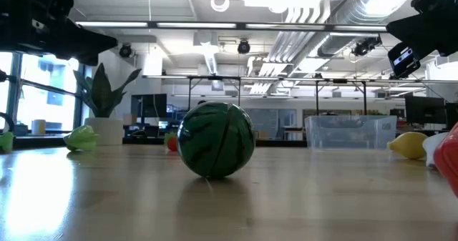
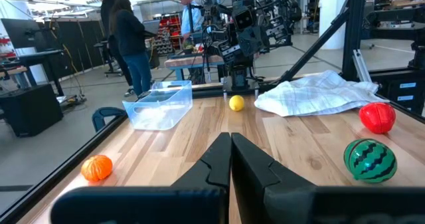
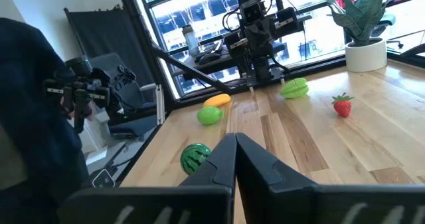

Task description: Pick and placing Produce into tupperware

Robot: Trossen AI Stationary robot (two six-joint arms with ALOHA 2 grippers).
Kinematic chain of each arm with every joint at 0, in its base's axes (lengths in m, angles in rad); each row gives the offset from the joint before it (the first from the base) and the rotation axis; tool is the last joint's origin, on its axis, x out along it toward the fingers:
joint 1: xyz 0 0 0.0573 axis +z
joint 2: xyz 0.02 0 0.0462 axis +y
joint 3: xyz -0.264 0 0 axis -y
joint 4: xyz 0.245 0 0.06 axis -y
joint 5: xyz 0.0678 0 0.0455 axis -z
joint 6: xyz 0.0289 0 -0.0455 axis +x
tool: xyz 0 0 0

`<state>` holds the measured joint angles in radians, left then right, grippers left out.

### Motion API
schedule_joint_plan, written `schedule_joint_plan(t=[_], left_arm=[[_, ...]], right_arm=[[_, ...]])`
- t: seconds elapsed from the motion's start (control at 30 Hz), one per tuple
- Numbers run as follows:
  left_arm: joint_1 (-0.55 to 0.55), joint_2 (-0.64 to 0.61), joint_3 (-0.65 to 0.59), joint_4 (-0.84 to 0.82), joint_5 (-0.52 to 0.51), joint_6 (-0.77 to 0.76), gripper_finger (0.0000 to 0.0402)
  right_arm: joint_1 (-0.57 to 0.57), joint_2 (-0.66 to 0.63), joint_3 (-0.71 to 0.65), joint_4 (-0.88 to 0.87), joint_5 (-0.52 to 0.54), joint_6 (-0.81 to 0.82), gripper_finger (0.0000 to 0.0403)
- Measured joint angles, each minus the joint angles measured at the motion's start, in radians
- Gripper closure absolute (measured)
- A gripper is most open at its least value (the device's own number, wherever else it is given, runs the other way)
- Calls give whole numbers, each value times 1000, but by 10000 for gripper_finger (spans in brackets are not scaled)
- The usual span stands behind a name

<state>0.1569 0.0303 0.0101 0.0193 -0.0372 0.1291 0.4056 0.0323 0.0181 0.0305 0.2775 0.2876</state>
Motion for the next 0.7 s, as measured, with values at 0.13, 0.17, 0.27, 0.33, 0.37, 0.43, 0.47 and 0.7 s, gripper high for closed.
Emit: schedule_joint_plan(t=[0.13, 0.17, 0.27, 0.33, 0.37, 0.43, 0.47, 0.7], left_arm=[[0, 0, 0, 0, 0, 0, 399], [0, 0, 0, 0, 0, 0, 399], [0, 0, 0, 0, 0, -3, 399], [0, 0, 0, 0, 1, -12, 399], [0, 0, 0, 0, 1, -26, 399], [0, 0, 0, 0, 1, -76, 399], [0, 0, 0, 0, 1, -107, 399], [0, 0, 0, 1, -2, -297, 399]], right_arm=[[0, 0, 0, 0, 0, 0, 403], [0, 0, 0, 0, 0, 0, 403], [0, 0, 0, 0, 0, 0, 403], [0, 0, 0, 0, 0, 0, 403], [0, 0, 0, 0, 0, 0, 403], [0, 0, 0, 0, 0, 0, 403], [0, 0, 0, 0, 0, 0, 403], [0, 0, 0, 2, 9, 0, 403]])
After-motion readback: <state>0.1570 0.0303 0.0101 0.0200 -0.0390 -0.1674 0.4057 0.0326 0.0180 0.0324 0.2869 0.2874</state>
